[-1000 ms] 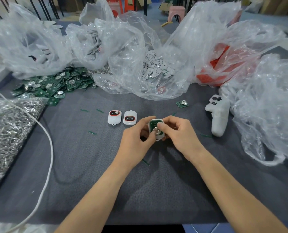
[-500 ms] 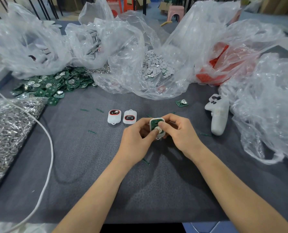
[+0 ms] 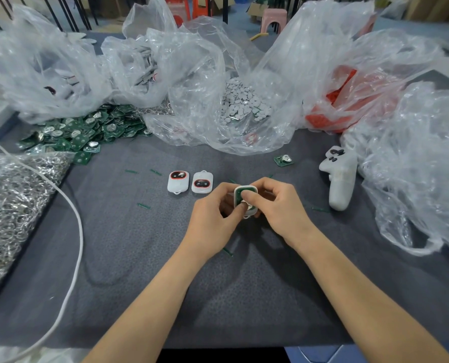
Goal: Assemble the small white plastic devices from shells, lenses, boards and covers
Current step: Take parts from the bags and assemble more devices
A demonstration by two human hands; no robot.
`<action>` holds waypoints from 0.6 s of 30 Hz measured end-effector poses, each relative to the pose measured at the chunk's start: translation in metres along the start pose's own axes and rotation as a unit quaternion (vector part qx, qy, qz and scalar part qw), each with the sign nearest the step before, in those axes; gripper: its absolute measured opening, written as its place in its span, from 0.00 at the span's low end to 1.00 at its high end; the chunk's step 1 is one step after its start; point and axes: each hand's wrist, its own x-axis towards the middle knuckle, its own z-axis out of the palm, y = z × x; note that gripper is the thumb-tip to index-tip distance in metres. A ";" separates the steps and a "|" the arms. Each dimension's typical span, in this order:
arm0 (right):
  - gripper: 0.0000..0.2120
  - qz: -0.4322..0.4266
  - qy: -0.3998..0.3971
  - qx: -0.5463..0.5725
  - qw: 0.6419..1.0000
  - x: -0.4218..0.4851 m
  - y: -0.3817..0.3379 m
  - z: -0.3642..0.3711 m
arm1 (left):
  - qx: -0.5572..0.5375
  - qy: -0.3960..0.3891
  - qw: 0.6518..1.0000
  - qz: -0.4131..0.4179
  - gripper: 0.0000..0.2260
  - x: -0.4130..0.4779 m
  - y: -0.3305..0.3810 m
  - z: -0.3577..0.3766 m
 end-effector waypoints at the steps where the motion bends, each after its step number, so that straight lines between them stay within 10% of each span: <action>1: 0.05 -0.003 0.001 -0.012 1.000 0.000 0.001 0.000 | 0.003 0.000 1.000 0.001 0.10 0.000 0.001 0.000; 18: 0.02 -0.002 0.013 -0.024 1.000 -0.001 0.002 0.000 | 0.031 0.013 0.999 0.003 0.08 -0.001 0.004 0.002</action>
